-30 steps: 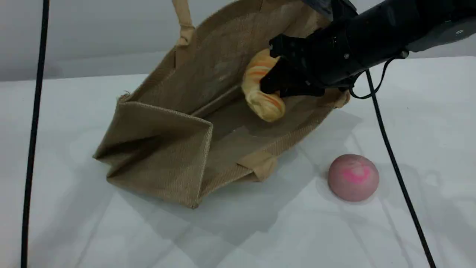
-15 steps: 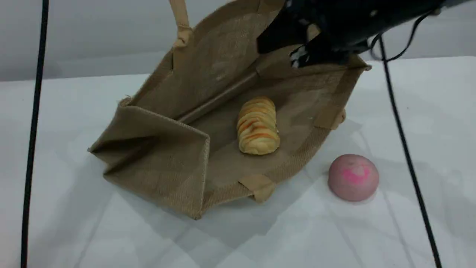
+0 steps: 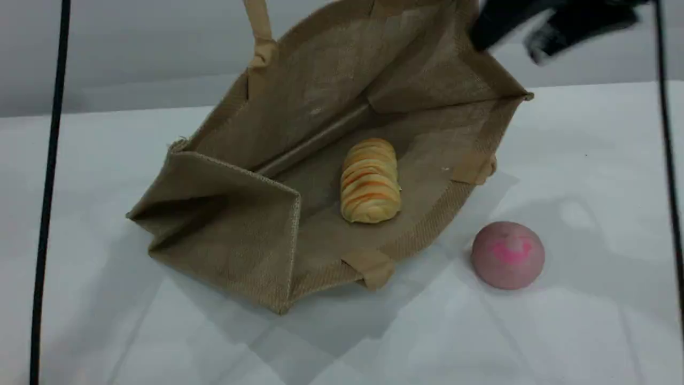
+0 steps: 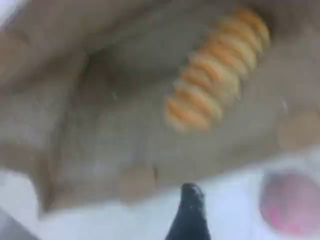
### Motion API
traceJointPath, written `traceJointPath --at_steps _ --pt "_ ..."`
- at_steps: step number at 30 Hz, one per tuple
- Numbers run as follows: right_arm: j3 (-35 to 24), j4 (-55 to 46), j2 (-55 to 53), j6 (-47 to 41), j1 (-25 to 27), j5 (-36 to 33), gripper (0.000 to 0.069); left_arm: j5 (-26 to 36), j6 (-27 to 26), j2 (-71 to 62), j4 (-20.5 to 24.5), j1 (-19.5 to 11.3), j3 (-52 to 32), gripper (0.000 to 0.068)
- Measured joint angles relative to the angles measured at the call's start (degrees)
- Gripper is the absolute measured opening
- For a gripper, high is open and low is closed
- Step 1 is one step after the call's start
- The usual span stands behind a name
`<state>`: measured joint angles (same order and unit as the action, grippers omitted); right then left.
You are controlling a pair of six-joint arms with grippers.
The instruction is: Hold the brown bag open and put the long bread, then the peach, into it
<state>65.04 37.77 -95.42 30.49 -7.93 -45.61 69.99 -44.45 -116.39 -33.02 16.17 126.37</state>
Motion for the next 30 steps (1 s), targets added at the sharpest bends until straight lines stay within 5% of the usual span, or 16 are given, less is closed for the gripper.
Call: traceJointPath --at_steps 6,10,30 --pt "0.00 -20.31 -0.13 -17.13 -0.07 -7.39 0.0532 -0.06 -0.06 0.00 0.00 0.00 0.00 0.0094" --pt "-0.06 -25.50 -1.85 -20.57 -0.07 -6.80 0.0532 -0.06 -0.06 0.00 0.00 0.00 0.00 0.0094" --pt "-0.06 -20.88 -18.86 -16.69 -5.86 7.81 0.0532 -0.06 -0.06 0.00 0.00 0.00 0.00 0.0094"
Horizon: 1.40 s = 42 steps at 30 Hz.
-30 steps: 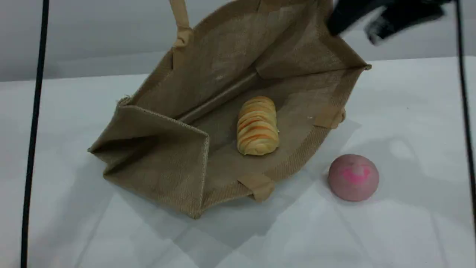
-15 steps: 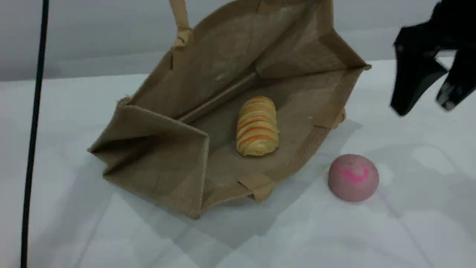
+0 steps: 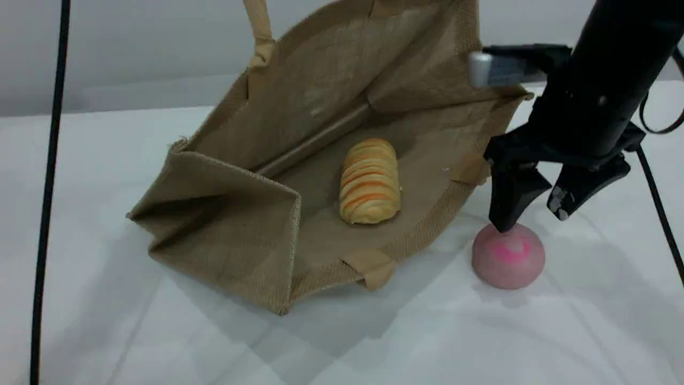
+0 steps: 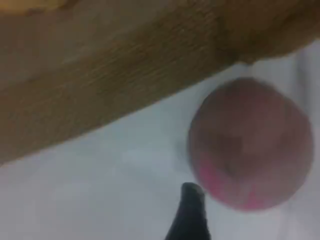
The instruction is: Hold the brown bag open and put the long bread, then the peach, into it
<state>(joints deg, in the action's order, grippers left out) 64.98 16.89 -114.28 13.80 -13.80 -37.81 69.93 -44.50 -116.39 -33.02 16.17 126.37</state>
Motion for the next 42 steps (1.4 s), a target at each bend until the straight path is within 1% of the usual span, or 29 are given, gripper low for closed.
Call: traceJointPath --at_steps 6,12,15,17,18,21,23,25,29,36,38,42 --pt "0.00 -0.53 -2.62 0.15 0.00 3.86 0.0532 0.05 0.00 0.00 -0.05 0.00 0.00 0.0094" --pt "0.00 -0.32 -5.51 0.42 0.00 5.15 0.0528 0.05 0.00 0.00 -0.05 0.00 0.00 0.0094" --pt "0.00 -0.18 -6.51 0.42 0.00 5.35 0.0489 0.05 0.00 0.00 -0.05 0.00 0.00 0.0094" --pt "0.00 -0.18 -6.57 0.42 0.00 5.35 0.0427 0.05 0.00 0.00 -0.05 0.00 0.00 0.0094" --pt "0.00 -0.18 -6.57 0.42 0.00 5.35 0.0378 0.05 0.00 0.00 -0.05 0.00 0.00 0.0094" --pt "0.00 -0.54 -6.20 1.13 0.00 4.51 0.0211 0.05 0.00 0.00 -0.05 0.00 0.00 0.0094" --pt "0.00 -0.66 -5.61 2.29 0.00 3.97 0.0078 0.05 0.00 0.00 -0.05 0.00 0.00 0.0094" --pt "0.00 -0.78 -4.82 2.82 0.00 3.21 0.0034 0.05 0.00 0.00 -0.05 0.00 0.00 0.0094" --pt "0.00 -2.34 -1.73 2.93 0.00 1.59 0.0024 0.05 0.00 0.00 -0.05 0.00 0.00 0.0094" --pt "-0.46 -0.13 6.57 1.68 0.05 -0.98 0.0023 0.05 0.00 0.00 -0.05 0.00 0.00 0.0094" --pt "-1.76 0.86 8.91 1.90 0.05 -0.92 0.0023 0.05 0.00 0.00 -0.05 0.00 0.00 0.0094" --pt "-6.59 2.34 13.93 2.75 0.05 2.93 0.0023 0.05 -0.05 0.00 -0.05 0.00 0.00 0.0094"
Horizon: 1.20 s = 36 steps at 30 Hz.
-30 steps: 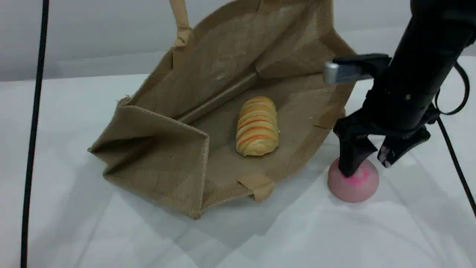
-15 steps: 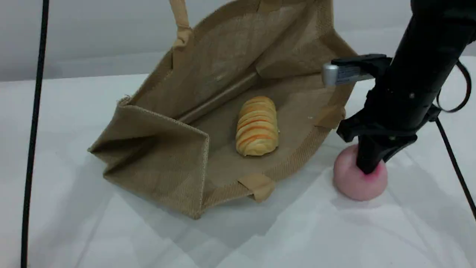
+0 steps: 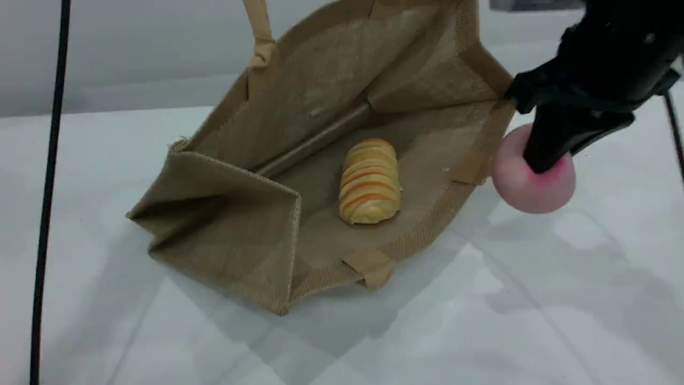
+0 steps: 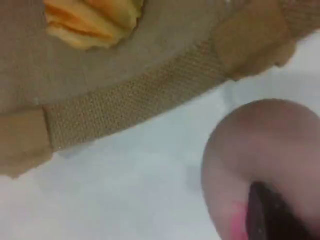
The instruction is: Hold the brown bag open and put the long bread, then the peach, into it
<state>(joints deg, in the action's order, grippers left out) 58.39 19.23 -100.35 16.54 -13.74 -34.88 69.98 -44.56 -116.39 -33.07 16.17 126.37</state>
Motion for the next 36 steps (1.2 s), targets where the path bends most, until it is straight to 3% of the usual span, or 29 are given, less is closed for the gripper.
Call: traceJointPath --at_steps 7,12,19,23,36 --pt "-8.67 7.58 6.19 10.59 -5.35 11.85 0.0023 0.00 -0.13 0.00 0.00 0.00 0.00 0.0094" --pt "-8.81 10.98 6.02 17.71 -11.21 21.41 0.0023 0.00 -0.18 0.00 0.00 0.00 0.00 0.0094" --pt "-8.56 13.12 3.93 18.45 -15.66 34.38 0.0025 0.00 -0.18 0.00 0.00 0.00 0.00 0.0094" --pt "-6.20 12.51 -0.69 18.45 -16.58 37.82 0.0025 0.00 -0.18 0.00 0.00 0.00 0.00 0.0094" --pt "5.94 12.38 -14.79 18.01 -18.26 40.01 0.0036 0.00 -0.18 0.00 -0.05 0.00 0.00 0.0094"
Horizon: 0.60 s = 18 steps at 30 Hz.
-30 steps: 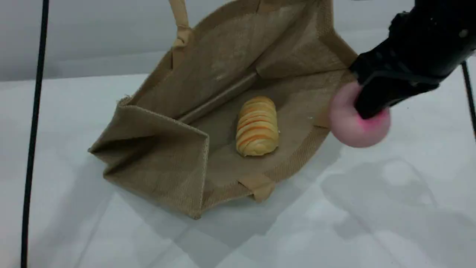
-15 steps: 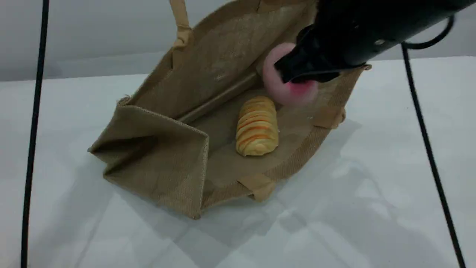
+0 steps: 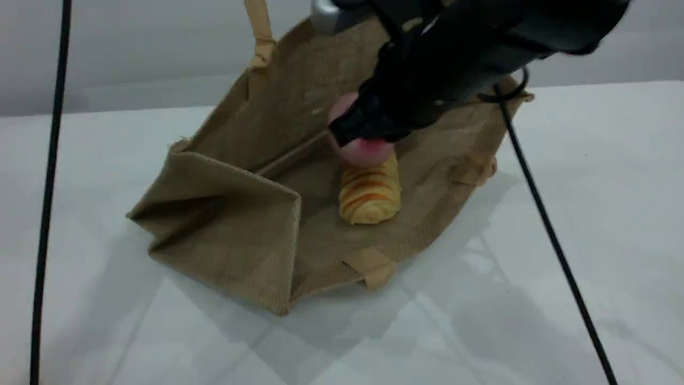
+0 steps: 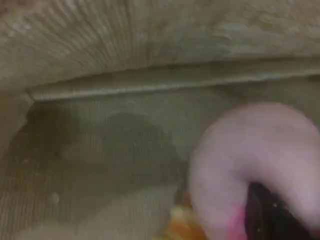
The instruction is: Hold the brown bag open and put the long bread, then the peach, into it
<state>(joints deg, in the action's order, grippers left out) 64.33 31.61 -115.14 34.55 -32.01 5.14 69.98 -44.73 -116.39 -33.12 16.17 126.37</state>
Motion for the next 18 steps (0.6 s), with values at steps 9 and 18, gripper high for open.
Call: traceJointPath --at_steps 9,18 --pt "0.74 0.84 -2.06 0.00 -0.14 2.14 0.0214 0.00 0.00 0.00 0.00 0.00 0.00 0.0094" --pt "0.74 4.20 -1.97 0.06 -0.08 1.86 0.0557 0.00 0.00 0.00 0.00 0.00 0.00 0.0094"
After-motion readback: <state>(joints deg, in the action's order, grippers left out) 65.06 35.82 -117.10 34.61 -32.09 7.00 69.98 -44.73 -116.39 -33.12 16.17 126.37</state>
